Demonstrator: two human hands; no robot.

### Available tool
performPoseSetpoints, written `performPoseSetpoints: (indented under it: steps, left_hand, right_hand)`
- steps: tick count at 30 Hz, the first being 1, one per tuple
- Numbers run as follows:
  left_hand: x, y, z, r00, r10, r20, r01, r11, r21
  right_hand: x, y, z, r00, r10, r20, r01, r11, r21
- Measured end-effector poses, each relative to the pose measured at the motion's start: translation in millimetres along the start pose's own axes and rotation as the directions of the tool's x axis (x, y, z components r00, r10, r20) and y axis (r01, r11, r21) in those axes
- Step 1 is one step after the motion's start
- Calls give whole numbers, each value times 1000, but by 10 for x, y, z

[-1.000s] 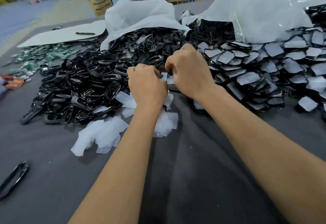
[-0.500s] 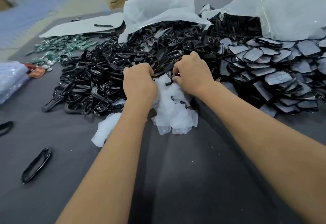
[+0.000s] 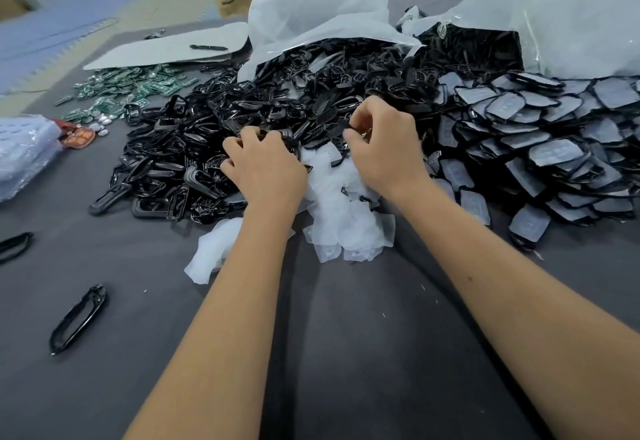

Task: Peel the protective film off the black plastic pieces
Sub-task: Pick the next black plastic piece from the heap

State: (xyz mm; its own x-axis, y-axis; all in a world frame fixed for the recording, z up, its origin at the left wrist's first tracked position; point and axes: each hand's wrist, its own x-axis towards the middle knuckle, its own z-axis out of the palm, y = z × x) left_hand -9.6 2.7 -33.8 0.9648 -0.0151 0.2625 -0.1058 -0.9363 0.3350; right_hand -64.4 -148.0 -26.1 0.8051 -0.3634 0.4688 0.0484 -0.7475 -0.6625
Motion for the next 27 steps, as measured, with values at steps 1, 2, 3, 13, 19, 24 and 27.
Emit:
performPoseSetpoints:
  steps: [1,2,3,13,19,24,27]
  left_hand:
    - [3,-7,3,1000,4,-7,-4,1000,-2]
    - [5,-17,2,999,7,-31,-8,1000,-26]
    - [4,-24,-3,998,6,-55,-9,998,-66]
    - [-216,67,-81,948,70,-310,-232,819,-525]
    - [-393,60,-19,984,96,-150,-177,620,-764]
    - [-381,33,48,992,89,-93,-128,583,-802]
    - [-368,43,41,992,35,-125,-120,604,-788]
  right_hand:
    - [-57,-25,24,1000,1,-12,0,997,79]
    - [-117,-39,51,1000,5,-20,-2,989,149]
    - [-172,-41,78,1000,15,-21,-10,977,214]
    - [-268,83,79,973,175,147,-229,735,638]
    - [-257,111,91,966,190,178,-260,671,694]
    - [-256,98,86,977,148,154,-213,726,654]
    - [-258,93,86,980,130,152,-199,722,663]
